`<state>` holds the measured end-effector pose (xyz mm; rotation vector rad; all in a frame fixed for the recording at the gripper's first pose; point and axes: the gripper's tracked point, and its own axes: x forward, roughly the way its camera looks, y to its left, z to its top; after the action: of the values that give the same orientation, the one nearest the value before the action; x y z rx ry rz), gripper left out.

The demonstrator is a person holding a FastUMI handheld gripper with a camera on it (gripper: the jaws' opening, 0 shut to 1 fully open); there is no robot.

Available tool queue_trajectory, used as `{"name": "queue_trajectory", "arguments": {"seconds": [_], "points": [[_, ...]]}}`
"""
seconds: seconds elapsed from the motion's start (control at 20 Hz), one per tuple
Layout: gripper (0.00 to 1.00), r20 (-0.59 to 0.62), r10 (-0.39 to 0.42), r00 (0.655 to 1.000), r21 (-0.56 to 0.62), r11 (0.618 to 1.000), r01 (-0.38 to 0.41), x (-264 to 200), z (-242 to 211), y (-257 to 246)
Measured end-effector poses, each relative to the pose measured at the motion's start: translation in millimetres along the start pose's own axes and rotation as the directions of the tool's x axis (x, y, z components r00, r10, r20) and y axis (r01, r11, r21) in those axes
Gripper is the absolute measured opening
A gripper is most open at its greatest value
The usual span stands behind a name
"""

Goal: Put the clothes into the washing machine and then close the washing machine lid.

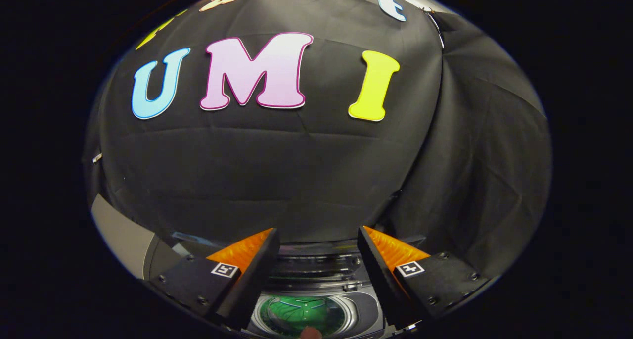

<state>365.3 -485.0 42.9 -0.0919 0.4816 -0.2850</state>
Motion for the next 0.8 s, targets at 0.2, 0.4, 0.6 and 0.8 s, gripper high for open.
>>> {"name": "queue_trajectory", "arguments": {"seconds": [0.2, 0.4, 0.6, 0.8], "points": [[1.00, -0.044, 0.005, 0.999, -0.001, 1.000, -0.005, 32.3, -9.5, 5.6], [0.99, -0.073, 0.026, 0.997, 0.002, 1.000, -0.026, 47.0, -19.0, 13.4], [0.98, -0.084, 0.047, 0.995, 0.063, 0.997, -0.042, 41.2, -24.4, 8.0], [0.99, -0.067, 0.044, 0.997, 0.056, 0.998, -0.040, 28.5, -28.0, 6.2]]}}
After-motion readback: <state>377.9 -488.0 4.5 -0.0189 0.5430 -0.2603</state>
